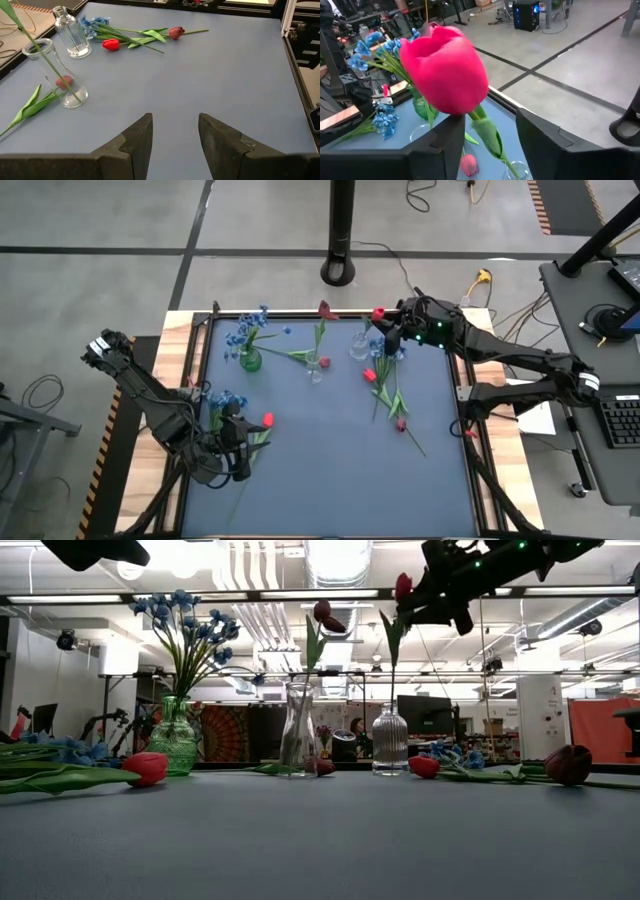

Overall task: Sort flowers into vase by color
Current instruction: Put the right red tulip into the top transparent vase, then put the right dark red tulip into the bottom transparent vase

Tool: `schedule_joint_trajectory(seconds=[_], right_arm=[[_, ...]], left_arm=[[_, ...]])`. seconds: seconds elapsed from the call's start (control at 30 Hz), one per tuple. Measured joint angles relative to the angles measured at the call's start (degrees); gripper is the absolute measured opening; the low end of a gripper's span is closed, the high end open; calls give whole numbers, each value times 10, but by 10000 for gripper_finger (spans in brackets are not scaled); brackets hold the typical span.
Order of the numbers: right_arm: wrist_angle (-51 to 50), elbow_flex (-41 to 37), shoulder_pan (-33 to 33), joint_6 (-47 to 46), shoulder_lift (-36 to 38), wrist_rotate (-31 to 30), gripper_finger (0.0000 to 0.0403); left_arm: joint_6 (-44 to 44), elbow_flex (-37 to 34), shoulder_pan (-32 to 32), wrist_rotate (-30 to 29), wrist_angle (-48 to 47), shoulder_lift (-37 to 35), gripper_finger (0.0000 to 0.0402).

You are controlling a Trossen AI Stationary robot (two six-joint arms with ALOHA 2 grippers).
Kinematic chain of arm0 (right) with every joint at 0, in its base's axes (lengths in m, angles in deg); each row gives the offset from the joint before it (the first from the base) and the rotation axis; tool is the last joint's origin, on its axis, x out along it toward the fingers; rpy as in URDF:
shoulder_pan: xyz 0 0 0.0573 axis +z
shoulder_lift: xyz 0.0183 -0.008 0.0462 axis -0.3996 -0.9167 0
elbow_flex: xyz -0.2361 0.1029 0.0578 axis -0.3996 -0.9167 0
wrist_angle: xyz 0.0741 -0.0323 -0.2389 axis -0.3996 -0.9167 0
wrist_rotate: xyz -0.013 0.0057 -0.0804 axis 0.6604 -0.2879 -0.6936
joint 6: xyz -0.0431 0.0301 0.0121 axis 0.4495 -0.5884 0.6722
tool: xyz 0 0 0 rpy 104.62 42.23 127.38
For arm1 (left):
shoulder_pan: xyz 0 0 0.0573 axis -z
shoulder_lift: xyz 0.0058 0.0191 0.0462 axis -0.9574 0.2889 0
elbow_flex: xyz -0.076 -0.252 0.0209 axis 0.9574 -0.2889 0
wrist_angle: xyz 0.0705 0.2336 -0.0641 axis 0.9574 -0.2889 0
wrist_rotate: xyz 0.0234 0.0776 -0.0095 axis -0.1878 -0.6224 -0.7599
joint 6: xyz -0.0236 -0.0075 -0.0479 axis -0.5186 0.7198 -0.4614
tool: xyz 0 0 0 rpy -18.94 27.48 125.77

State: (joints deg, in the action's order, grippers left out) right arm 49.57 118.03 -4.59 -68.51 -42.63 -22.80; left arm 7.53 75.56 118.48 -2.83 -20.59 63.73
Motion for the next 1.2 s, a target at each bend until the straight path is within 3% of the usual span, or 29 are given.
schedule_joint_trajectory(seconds=[0.43, 0.73, 1.2], right_arm=[[-65, 0, 0, -14, 17, 0, 233], [-152, 0, 0, -38, 27, 0, 232], [-268, 0, 1, -69, 27, 6, 222]], left_arm=[[0, 0, 0, 0, 0, 0, 143], [-7, 0, -1, -12, 0, 0, 143], [-177, 0, -1, 85, -69, 0, 143]])
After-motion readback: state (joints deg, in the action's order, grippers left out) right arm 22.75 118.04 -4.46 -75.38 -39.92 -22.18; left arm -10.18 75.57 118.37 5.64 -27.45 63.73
